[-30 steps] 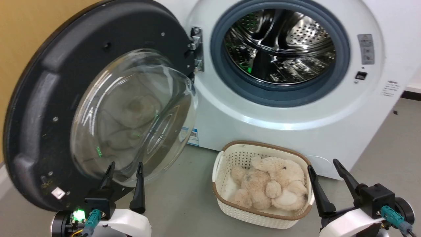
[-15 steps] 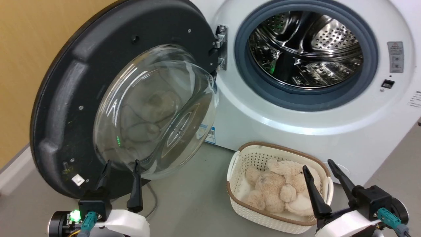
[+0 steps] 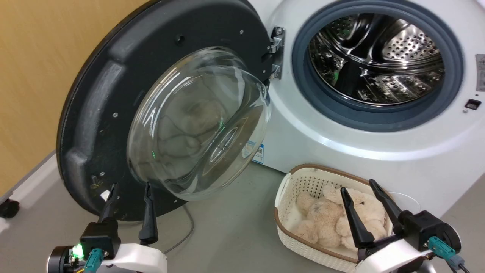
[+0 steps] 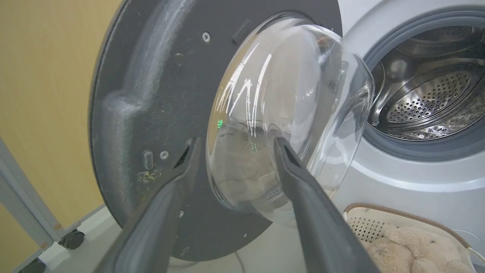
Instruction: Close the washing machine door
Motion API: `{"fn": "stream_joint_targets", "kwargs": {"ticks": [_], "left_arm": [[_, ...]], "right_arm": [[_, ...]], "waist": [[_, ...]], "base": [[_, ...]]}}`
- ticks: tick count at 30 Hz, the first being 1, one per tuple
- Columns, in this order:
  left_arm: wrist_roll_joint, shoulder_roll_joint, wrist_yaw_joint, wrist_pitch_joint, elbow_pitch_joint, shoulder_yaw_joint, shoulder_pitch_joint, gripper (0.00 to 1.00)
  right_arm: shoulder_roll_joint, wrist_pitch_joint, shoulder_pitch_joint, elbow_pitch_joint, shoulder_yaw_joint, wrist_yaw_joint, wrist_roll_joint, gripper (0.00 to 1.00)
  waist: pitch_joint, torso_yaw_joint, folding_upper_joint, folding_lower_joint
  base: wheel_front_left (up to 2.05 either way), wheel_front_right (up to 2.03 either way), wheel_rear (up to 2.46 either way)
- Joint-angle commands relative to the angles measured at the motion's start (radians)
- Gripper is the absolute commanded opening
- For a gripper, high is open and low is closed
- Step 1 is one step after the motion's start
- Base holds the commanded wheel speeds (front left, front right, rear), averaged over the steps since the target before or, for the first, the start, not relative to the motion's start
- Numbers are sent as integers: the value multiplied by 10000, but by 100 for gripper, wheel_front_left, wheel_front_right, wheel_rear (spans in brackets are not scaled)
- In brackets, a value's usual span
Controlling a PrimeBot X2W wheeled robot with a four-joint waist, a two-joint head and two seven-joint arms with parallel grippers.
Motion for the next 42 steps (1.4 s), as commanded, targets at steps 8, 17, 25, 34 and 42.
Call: {"fn": "stream_joint_targets", "kwargs": {"ticks": [8,17,25,34,42], "left_arm": [[-100,30,203,-252,-294,187,303,100],[-175,22,306,-440,-464,351,428,100],[-228,10,418,-607,-579,417,487,100],[-293,0,530,-795,-696,495,560,100],[-365,-5,542,-962,-664,500,610,100]], "right_arm": [[-67,-245,-469,230,322,4,216,100],[-125,-433,-694,411,582,4,394,100],[-162,-600,-855,554,767,4,541,100],[-173,-787,-959,655,926,5,701,100],[-174,-955,-969,700,992,5,811,100]], "waist": [[95,414,0,0],[157,823,0,0],[176,1166,0,0],[198,1551,0,0],[226,1902,0,0]], "base": [[0,0,0],[0,0,0],[0,0,0],[0,0,0],[0,0,0]]}}
